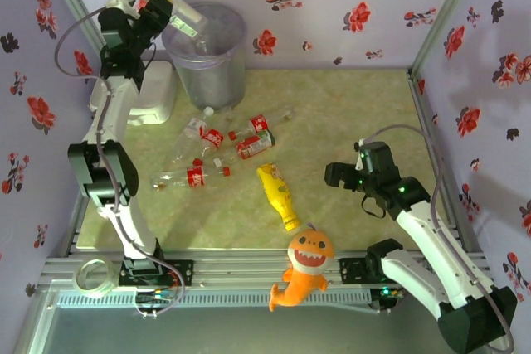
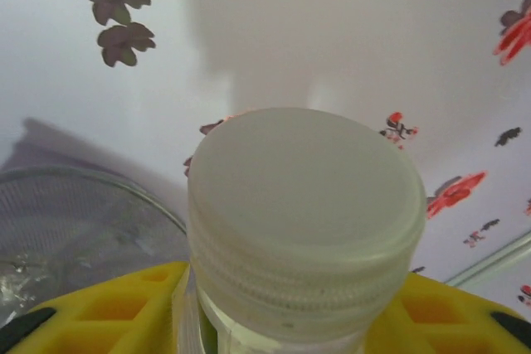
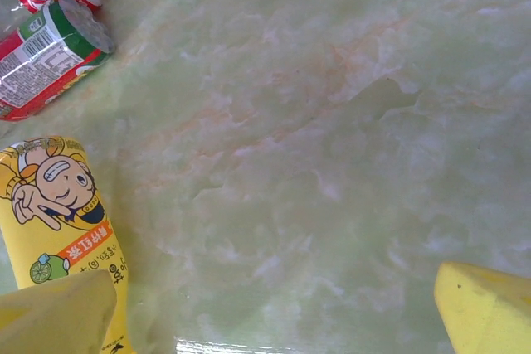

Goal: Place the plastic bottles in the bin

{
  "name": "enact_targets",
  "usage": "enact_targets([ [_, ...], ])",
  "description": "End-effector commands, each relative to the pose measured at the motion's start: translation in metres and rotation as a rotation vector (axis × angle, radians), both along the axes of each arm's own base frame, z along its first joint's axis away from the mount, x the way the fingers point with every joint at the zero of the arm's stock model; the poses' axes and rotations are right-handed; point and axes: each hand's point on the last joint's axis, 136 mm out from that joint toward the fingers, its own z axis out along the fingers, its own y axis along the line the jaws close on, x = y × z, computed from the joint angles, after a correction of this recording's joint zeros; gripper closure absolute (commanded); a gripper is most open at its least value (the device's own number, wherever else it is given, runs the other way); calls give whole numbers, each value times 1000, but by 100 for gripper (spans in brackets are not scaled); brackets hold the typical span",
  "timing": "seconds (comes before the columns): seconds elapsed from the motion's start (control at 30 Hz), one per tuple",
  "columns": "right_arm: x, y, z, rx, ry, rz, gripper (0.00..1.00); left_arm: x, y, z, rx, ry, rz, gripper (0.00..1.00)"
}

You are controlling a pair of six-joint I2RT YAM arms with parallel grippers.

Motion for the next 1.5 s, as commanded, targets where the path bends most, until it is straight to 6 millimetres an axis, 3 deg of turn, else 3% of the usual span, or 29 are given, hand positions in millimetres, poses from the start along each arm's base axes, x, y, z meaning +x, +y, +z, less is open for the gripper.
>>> enact_targets([
  [0.0,0,-8,4,-30,-1,-22,1,14,3,-9,99,20,24,100],
  [0.2,2,-7,-2,-30,12,-25,1,22,-14,-30,278,86,15,100],
  [0.37,5,-5,-5,-29,22,-24,1,25,-45,-56,433,129,-34,100],
  [0.57,6,-4,-7,-31,25,-25,1,27,-96,-88,532,149,-130,100],
  [0.67,6,-5,-8,-32,30,-26,1,28,-112,-103,564,167,-146,100],
  [0.87,5,-8,-9,-50,31,-28,1,31,-124,-136,648,219,-154,100],
  [1.07,8,-6,-10,-45,30,-26,1,31,-122,-158,715,260,-160,100],
  [1.1,8,-5,-11,-45,32,-24,1,31,-122,-162,719,266,-163,96],
  [1.17,9,-5,-12,-46,37,-24,1,31,-123,-164,722,269,-171,76],
  [1.33,9,-5,-12,-48,37,-21,1,30,-124,-162,723,266,-177,40],
  [1.47,8,-6,-12,-51,38,-25,1,28,-124,-156,725,259,-178,20],
])
